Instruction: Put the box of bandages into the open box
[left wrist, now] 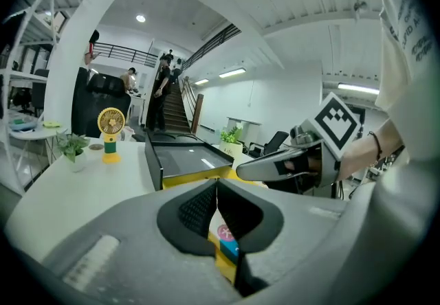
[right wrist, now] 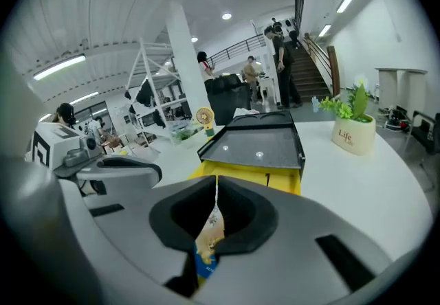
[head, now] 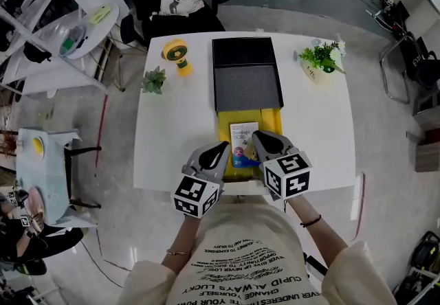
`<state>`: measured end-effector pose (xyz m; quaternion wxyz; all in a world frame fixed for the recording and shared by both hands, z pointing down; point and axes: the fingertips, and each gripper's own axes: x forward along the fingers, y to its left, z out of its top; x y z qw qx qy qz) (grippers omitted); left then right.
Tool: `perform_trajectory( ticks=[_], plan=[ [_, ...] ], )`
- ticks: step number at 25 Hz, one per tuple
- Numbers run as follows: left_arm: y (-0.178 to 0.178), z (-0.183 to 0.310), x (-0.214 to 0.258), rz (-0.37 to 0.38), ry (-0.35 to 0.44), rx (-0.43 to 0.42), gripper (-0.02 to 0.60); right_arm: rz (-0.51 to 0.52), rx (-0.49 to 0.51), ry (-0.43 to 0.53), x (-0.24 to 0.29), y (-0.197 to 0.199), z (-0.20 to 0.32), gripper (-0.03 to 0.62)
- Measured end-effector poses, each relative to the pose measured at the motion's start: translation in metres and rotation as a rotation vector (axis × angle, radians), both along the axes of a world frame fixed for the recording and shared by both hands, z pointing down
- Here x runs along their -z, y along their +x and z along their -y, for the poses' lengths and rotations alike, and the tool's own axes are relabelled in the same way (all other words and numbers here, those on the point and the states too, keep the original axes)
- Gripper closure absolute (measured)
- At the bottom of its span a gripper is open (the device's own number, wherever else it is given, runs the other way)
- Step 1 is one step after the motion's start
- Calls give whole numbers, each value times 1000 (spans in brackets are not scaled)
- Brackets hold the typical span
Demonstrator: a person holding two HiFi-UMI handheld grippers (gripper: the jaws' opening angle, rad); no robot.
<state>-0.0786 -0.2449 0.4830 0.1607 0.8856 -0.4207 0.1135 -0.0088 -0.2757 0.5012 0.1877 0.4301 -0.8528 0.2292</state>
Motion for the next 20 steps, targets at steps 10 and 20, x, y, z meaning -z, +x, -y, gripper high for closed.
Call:
perform_trajectory(
  ticks=[10,20],
  plan=[
    [-4,8,47,-19,136,16,559,102,48,187,50,3,4,589],
    [-21,13,79,-16,220,68,559,127,35,357,96,24,9,589]
  ],
)
